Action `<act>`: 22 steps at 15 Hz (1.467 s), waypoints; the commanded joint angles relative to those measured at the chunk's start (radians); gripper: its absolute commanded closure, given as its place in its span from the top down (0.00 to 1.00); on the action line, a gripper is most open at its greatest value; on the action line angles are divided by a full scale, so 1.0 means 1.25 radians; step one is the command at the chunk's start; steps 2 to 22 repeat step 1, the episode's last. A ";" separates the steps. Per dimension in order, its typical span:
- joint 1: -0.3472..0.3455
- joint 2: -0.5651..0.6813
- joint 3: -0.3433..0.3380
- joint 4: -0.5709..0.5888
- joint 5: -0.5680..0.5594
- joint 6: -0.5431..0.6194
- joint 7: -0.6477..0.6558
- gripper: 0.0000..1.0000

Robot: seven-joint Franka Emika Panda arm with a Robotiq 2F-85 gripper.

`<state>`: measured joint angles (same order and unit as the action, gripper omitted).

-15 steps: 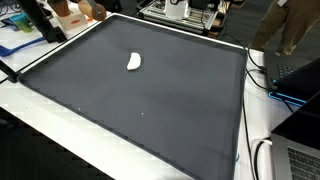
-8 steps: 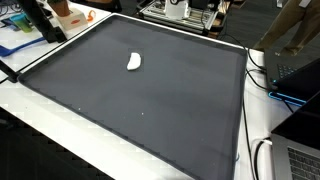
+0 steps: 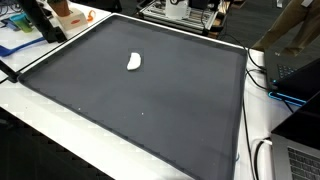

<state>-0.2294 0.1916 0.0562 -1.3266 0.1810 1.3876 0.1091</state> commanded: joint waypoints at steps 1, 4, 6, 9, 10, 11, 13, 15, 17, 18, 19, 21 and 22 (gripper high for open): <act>0.000 -0.007 0.000 -0.010 0.000 0.003 -0.001 0.47; 0.000 -0.007 0.000 -0.010 0.000 0.003 -0.001 0.47; 0.000 -0.007 0.000 -0.010 0.000 0.003 -0.001 0.47; 0.000 -0.007 0.000 -0.010 0.000 0.003 -0.001 0.47; 0.000 -0.007 0.000 -0.010 0.000 0.003 -0.001 0.47; 0.000 -0.007 0.000 -0.010 0.000 0.003 -0.001 0.47; 0.000 -0.007 0.000 -0.010 0.000 0.003 -0.001 0.47; 0.000 -0.007 0.000 -0.010 0.000 0.003 -0.001 0.47; 0.000 -0.007 0.000 -0.010 0.000 0.003 -0.001 0.47; 0.000 -0.007 0.000 -0.010 0.000 0.003 -0.001 0.47; 0.000 -0.007 0.000 -0.010 0.000 0.003 -0.001 0.47; 0.000 -0.007 0.000 -0.010 0.000 0.003 -0.001 0.47; 0.000 -0.007 0.000 -0.010 0.000 0.003 -0.001 0.47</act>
